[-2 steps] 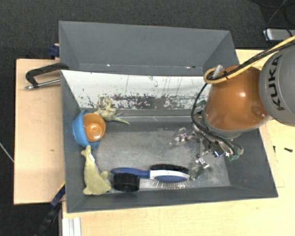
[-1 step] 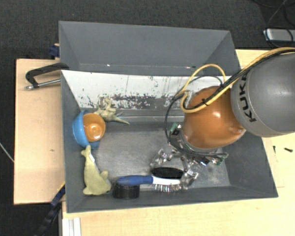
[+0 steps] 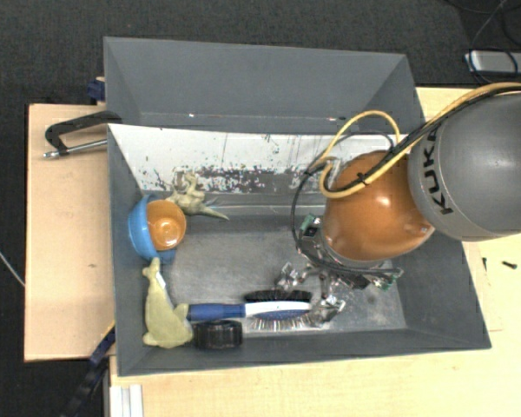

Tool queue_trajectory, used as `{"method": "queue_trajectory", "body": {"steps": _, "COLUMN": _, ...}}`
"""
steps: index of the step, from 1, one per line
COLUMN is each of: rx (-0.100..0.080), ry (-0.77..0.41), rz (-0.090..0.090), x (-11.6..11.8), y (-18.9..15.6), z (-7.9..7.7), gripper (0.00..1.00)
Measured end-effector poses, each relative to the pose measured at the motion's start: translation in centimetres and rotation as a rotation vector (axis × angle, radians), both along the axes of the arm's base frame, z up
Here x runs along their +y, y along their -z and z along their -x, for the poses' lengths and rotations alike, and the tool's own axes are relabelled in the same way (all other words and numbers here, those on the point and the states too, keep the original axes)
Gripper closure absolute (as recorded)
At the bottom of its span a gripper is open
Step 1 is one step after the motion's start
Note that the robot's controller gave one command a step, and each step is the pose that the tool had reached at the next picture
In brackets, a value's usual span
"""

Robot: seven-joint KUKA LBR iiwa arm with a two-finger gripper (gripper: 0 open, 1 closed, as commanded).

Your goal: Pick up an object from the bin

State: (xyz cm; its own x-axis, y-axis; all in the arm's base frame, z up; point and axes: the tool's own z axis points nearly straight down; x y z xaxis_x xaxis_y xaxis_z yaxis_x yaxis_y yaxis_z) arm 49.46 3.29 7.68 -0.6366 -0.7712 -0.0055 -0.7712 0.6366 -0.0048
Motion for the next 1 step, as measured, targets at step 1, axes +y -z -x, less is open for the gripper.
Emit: {"method": "queue_trajectory", "body": {"steps": 1, "rx": -0.006, "ry": -0.208, "rz": 0.000, "x": 1.30, "y": -16.75, "z": -0.65, "gripper": 1.00}}
